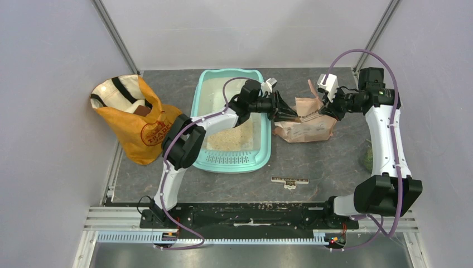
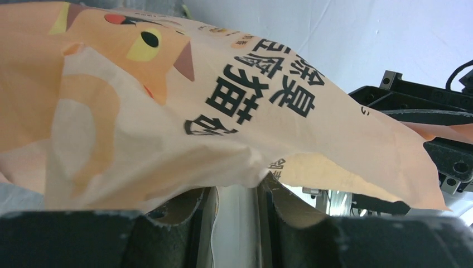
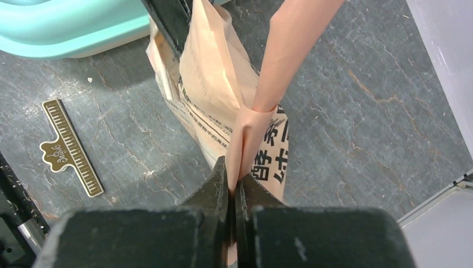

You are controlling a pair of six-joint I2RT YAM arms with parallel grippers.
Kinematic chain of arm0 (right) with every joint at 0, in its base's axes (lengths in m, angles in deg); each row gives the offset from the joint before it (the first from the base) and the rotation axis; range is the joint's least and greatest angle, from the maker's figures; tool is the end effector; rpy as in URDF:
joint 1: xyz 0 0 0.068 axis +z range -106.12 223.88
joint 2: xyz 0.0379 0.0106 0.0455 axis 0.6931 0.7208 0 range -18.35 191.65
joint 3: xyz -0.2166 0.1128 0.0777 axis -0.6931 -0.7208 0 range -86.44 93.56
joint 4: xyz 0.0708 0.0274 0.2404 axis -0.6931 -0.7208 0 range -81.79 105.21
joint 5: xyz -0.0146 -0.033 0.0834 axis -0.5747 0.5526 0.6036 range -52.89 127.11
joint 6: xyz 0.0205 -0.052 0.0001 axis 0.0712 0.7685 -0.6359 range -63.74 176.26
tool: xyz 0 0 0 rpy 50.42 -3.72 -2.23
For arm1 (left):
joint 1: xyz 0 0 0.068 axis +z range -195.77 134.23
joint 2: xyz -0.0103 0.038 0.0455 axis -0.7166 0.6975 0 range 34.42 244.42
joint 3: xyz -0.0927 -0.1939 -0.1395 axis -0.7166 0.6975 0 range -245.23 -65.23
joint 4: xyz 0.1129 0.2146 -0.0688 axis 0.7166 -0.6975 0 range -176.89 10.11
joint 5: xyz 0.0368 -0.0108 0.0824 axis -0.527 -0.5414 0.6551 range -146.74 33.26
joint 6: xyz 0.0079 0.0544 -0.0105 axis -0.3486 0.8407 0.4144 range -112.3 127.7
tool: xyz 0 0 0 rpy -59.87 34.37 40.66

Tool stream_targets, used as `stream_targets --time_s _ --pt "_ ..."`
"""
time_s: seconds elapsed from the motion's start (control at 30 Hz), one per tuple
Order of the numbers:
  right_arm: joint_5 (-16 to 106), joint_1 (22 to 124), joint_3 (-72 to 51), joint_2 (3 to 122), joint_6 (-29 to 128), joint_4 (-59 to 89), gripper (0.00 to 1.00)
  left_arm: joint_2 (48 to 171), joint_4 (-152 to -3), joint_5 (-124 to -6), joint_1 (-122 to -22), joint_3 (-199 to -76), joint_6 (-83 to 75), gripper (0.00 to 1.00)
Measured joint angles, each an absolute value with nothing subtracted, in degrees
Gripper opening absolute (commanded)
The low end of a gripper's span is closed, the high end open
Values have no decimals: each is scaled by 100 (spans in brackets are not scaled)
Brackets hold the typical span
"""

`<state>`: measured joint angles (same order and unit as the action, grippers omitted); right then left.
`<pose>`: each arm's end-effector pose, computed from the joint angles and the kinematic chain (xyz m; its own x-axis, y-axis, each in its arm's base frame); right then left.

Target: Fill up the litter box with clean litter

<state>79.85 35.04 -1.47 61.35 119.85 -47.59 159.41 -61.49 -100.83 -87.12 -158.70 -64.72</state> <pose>0.2602 -0.0140 0.3514 -0.1495 -0.6423 -0.7517 -0.8566 0.4639 -0.2260 0.3518 -0.3455 0.2209 -0.9888 -0.0419 -0.1434 0.1344 0.1707 -0.9761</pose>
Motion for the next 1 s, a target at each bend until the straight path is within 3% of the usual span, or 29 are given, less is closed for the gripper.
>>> stream_targets --time_s 1.0 --pt "8085 3703 200 6500 11837 -4696 0 14509 -5561 -10392 -7765 -13956 -6607 2"
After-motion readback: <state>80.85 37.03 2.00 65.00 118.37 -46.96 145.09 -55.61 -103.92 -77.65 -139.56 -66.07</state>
